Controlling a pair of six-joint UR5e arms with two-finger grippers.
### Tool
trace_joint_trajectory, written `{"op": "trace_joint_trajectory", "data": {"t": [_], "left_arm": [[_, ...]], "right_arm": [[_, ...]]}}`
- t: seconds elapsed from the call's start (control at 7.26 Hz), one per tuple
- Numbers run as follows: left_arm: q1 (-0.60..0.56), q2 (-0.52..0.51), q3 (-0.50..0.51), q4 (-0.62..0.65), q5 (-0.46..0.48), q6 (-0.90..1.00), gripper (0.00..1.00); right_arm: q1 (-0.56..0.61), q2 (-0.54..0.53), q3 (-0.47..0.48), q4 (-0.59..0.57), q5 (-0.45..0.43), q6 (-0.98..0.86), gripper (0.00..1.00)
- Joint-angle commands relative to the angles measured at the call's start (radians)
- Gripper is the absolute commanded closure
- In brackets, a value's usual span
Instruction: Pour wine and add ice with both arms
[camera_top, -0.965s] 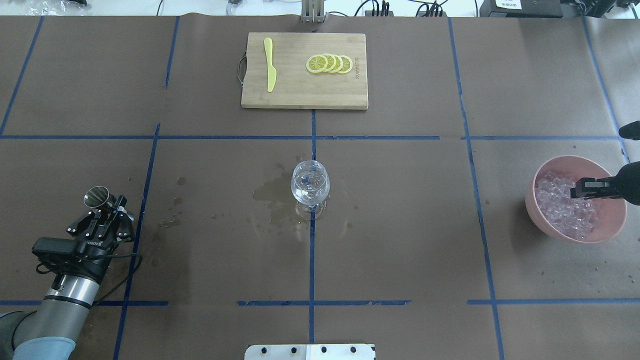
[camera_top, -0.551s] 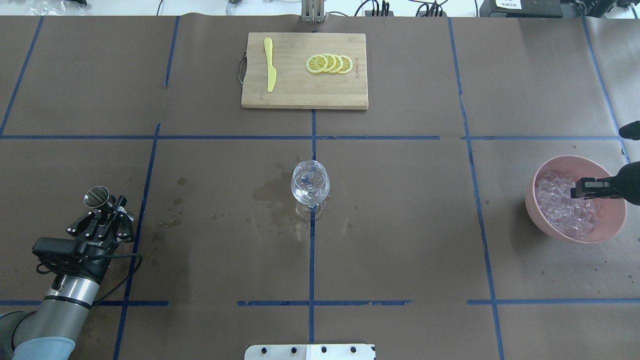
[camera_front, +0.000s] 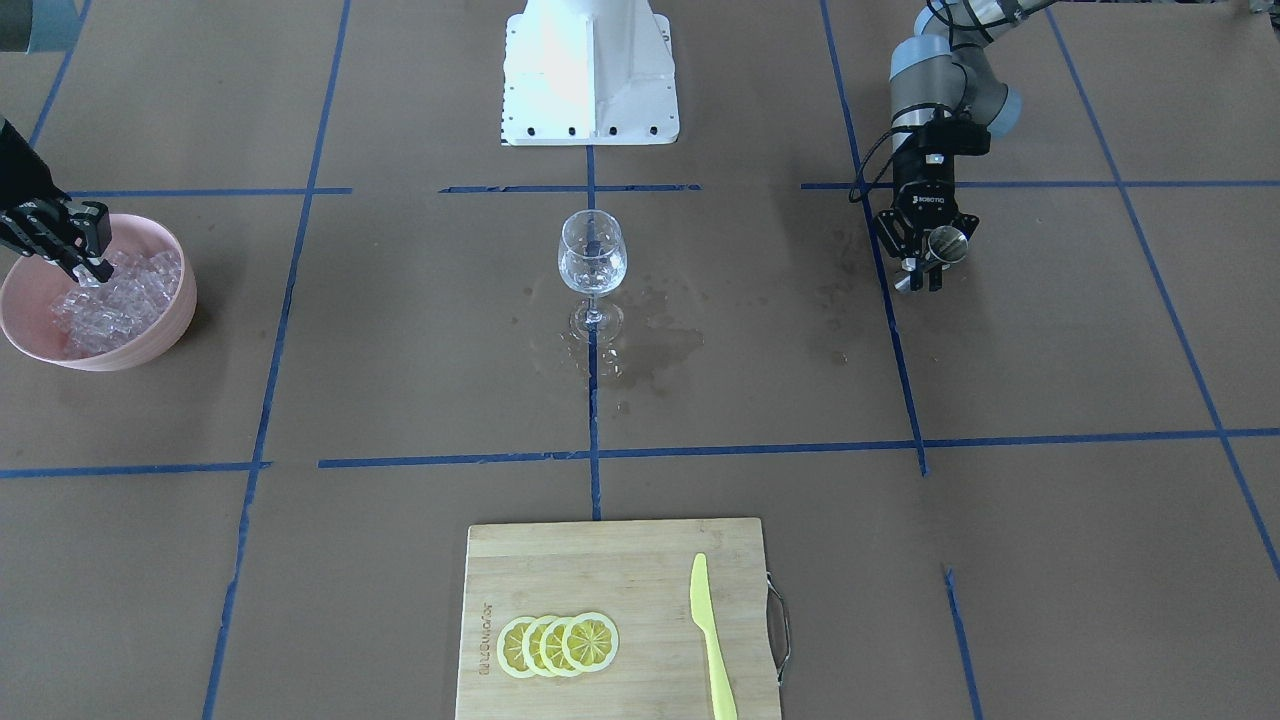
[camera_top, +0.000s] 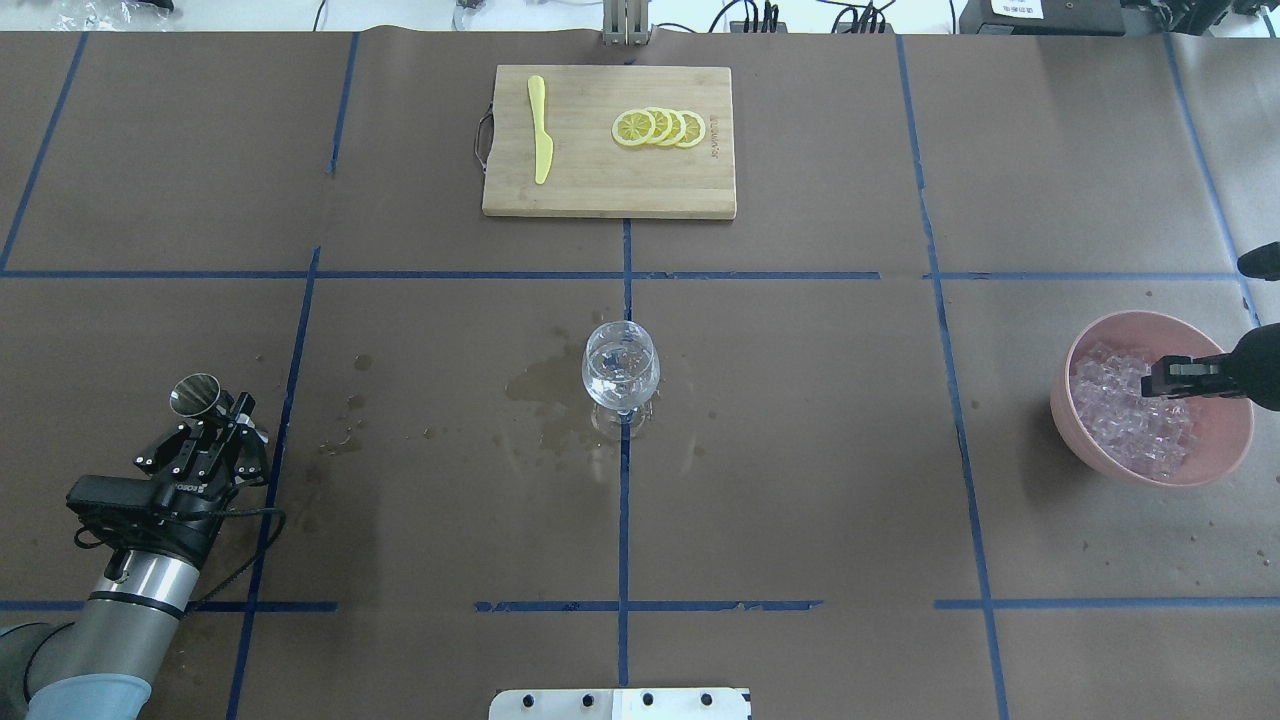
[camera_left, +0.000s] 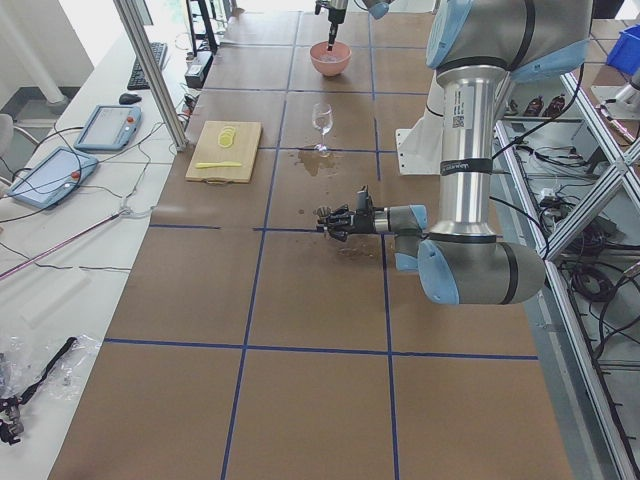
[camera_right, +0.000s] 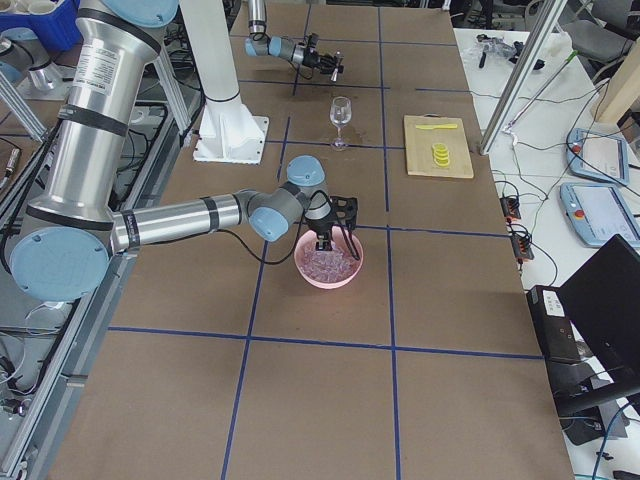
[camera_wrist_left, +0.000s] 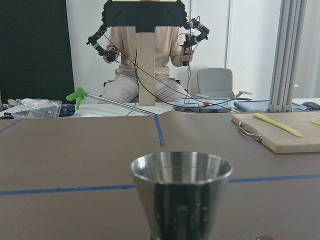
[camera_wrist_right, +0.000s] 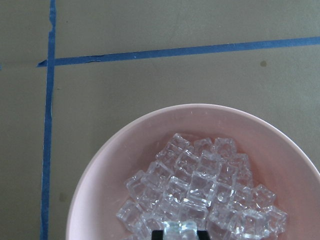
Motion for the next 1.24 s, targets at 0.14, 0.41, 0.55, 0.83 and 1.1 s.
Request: {"op": "trace_joint_trajectory", "data": {"t": [0.14,0.41,0.55,0.83,1.1], "left_arm": [[0.0,0.001,0.0,0.0,-0.003,0.001,0.74],[0.0,0.001,0.0,0.0,-0.003,0.001,0.68],[-0.002,0.001,0.0,0.0,-0.003,0.001,0.68],[-0.002,0.001,0.0,0.0,-0.003,0.001,0.68],[0.0,0.001,0.003,0.0,-0.003,0.001,0.67]], "right_arm": [[0.0,0.0,0.001,0.0,0.0,0.001,1.0],[0.0,0.0,0.001,0.0,0.0,0.001,1.0],[0.0,0.005,0.006,0.008,0.003,0.001,1.0],[0.0,0.012,0.047,0.009,0.015,0.004,1.0],[0.0,0.014,0.09,0.009,0.021,0.004,1.0]]}}
